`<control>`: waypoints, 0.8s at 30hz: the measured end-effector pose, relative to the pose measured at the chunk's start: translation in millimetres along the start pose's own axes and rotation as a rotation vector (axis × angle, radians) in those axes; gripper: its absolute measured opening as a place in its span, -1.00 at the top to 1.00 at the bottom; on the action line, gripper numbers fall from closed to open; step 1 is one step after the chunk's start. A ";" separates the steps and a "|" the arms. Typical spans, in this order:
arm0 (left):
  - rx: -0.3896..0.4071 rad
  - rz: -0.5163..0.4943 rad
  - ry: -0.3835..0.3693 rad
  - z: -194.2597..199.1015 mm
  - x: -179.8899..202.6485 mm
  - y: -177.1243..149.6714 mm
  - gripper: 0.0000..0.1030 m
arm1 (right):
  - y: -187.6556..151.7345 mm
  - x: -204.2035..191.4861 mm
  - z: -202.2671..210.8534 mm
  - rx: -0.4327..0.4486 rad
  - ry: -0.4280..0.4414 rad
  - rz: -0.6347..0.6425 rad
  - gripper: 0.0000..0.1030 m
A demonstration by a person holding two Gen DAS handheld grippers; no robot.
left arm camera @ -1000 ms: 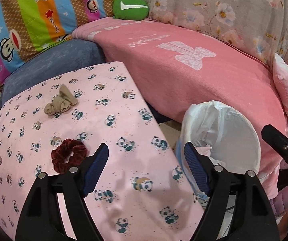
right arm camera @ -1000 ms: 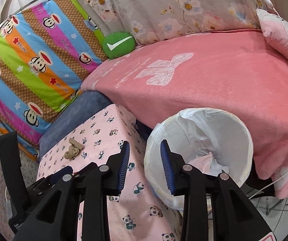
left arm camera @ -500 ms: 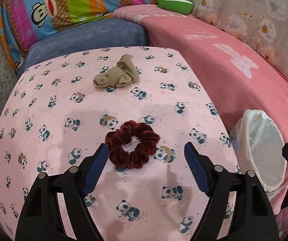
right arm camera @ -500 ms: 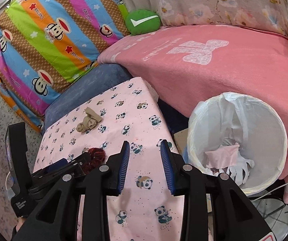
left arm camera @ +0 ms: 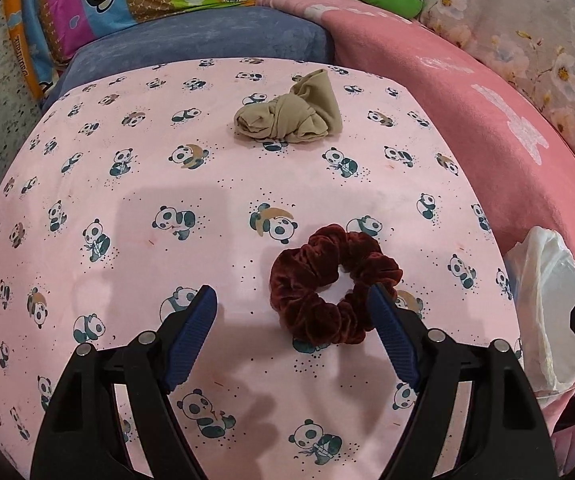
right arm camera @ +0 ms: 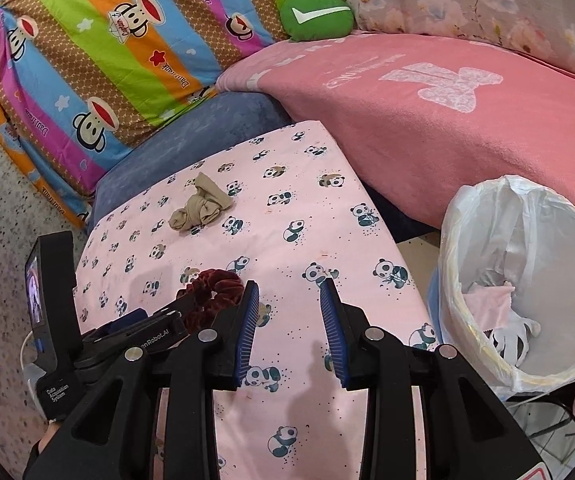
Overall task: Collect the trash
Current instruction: 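Lower the left tool onto the dark red scrunchie and close on it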
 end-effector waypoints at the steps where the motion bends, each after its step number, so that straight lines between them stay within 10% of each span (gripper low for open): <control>1: -0.004 0.000 -0.003 -2.0 -0.5 -0.6 -0.44 | -0.5 -2.8 -3.3 -0.005 -0.001 0.003 0.34; 12: -0.048 0.001 -0.024 -21.4 -0.5 -7.3 -0.32 | -1.6 -11.9 -20.7 -0.031 0.002 0.017 0.34; 20: -0.054 -0.011 -0.096 -20.7 9.5 -7.3 0.59 | -1.6 -17.4 -27.7 -0.042 0.004 0.026 0.34; 24: -0.046 0.005 -0.112 -15.5 5.3 -3.6 0.74 | 1.4 -23.5 -31.4 -0.042 0.013 0.037 0.34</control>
Point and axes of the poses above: each gripper's, at about its wrist camera, not at the fingertips, and z roughly against the way its jaws point, x to its right, y to its top, the point moved 7 cm from there along -z, roughly the way its jaws point, and after that the axes turned 2 degrees about -z, right-handed, at the moved point
